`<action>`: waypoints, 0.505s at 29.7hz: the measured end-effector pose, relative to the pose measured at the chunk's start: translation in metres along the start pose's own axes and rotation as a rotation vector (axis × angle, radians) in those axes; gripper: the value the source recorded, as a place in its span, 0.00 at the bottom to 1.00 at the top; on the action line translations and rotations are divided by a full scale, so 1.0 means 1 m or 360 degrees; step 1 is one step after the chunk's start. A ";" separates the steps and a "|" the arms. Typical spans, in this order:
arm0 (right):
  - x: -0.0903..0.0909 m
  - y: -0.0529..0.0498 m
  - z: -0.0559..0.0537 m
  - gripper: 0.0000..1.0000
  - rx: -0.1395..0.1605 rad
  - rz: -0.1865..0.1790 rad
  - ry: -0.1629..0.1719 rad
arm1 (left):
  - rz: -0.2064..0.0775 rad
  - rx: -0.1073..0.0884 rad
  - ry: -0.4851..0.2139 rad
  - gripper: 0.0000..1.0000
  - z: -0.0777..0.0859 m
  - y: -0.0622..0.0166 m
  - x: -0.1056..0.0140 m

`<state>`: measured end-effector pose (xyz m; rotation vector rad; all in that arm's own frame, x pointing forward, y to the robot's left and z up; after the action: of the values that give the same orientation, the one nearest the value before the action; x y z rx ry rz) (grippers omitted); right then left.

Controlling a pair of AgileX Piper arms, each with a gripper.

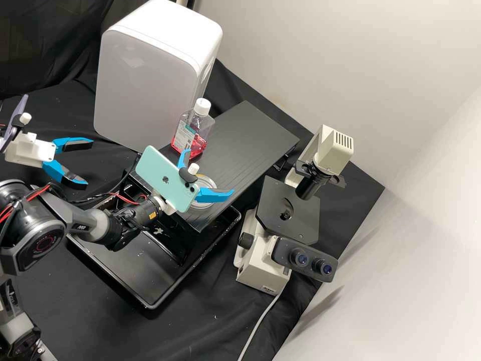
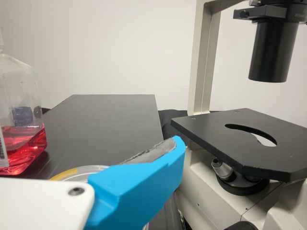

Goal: Remove the lid from the petri dish

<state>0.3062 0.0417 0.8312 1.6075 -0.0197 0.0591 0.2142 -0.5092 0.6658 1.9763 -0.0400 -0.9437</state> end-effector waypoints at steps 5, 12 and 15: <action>0.000 0.000 0.000 1.00 0.0000 0.0000 0.0000 | -0.0039 -0.0007 -0.0011 1.00 0.003 -0.0065 0.002; 0.000 0.000 0.000 1.00 0.0000 0.0000 0.0000 | -0.0067 -0.0018 -0.0010 1.00 0.005 -0.0121 0.004; 0.000 0.000 0.000 1.00 0.0000 0.0000 0.0000 | -0.0073 -0.0020 -0.0005 1.00 0.004 -0.0130 0.004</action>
<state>0.3062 0.0417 0.8312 1.6075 -0.0197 0.0591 0.2102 -0.5066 0.6522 1.9712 0.0092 -0.9743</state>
